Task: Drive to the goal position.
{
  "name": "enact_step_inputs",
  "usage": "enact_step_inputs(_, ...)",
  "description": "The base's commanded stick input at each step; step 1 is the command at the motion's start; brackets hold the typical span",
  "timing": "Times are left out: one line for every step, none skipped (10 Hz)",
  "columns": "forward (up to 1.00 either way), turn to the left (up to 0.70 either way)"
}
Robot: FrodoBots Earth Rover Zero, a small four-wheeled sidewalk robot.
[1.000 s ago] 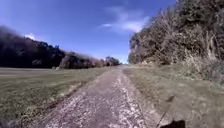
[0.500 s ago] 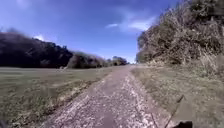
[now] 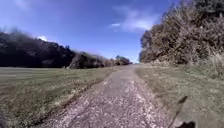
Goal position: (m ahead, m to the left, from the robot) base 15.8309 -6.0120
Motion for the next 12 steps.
enact_step_inputs(0.50,0.00)
enact_step_inputs(0.50,0.00)
enact_step_inputs(0.50,0.00)
enact_step_inputs(0.50,0.00)
enact_step_inputs(0.50,0.00)
enact_step_inputs(0.50,-0.16)
enact_step_inputs(0.50,-0.47)
enact_step_inputs(0.50,-0.50)
enact_step_inputs(0.50,-0.39)
enact_step_inputs(0.50,-0.19)
enact_step_inputs(0.50,0.00)
enact_step_inputs(0.50,0.00)
